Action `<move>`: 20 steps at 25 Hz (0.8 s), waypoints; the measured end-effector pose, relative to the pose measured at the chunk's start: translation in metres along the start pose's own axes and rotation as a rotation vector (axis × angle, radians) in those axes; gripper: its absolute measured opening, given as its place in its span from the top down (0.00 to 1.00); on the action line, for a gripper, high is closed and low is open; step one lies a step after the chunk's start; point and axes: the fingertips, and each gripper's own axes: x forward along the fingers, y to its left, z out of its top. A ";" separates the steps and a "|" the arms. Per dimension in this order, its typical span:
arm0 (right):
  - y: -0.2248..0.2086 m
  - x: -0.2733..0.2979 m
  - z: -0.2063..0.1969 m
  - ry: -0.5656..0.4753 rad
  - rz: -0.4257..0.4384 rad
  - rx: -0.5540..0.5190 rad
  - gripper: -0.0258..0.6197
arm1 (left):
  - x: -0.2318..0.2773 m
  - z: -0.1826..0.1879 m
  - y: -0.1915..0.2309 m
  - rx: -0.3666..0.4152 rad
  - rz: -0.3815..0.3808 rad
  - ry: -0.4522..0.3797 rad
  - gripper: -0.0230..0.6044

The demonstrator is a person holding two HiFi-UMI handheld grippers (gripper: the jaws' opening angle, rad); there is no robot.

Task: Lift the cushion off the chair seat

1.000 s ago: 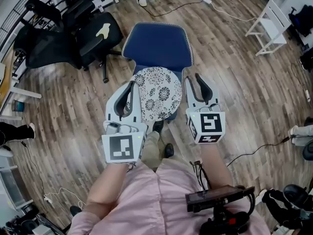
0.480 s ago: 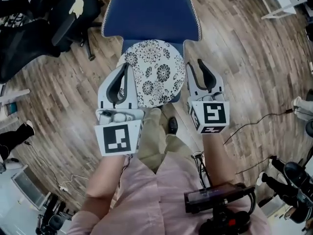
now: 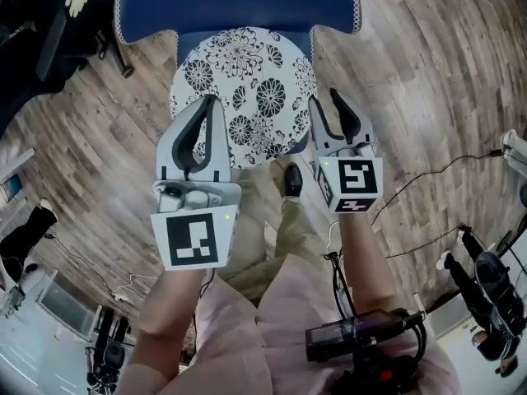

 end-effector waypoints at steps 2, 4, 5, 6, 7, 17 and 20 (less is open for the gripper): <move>-0.004 0.013 -0.021 0.031 -0.004 0.016 0.73 | 0.010 -0.016 0.001 -0.002 -0.010 0.023 0.95; -0.009 0.026 -0.041 0.056 -0.006 0.027 0.73 | 0.020 -0.030 0.003 0.001 -0.018 0.037 0.95; -0.011 0.032 -0.051 0.068 -0.008 0.033 0.72 | 0.025 -0.037 0.004 0.003 -0.022 0.045 0.95; -0.013 0.036 -0.061 0.081 -0.012 0.040 0.72 | 0.029 -0.044 0.005 0.004 -0.026 0.055 0.95; -0.014 0.041 -0.071 0.094 -0.017 0.048 0.72 | 0.033 -0.052 0.006 0.005 -0.031 0.066 0.95; -0.031 0.075 -0.152 0.167 -0.045 0.143 0.69 | 0.052 -0.115 0.007 0.000 -0.056 0.155 0.95; -0.035 0.082 -0.172 0.181 -0.044 0.189 0.68 | 0.054 -0.127 0.006 0.005 -0.062 0.174 0.95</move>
